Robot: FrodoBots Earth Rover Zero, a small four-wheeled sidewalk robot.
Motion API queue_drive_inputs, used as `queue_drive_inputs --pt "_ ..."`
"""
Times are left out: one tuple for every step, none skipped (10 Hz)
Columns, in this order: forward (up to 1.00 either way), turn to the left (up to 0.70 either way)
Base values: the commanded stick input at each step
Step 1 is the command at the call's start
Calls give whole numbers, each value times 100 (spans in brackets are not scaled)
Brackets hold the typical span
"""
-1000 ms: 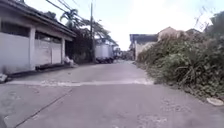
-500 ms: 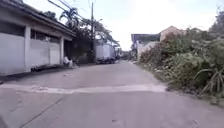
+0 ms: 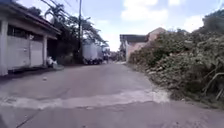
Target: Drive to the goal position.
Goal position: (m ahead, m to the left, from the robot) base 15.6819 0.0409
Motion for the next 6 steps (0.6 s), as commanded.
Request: queue_drive_inputs --pt "100 0" --pt "100 0" --pt "100 0" --pt "100 0" --pt "100 0" --pt "100 0"
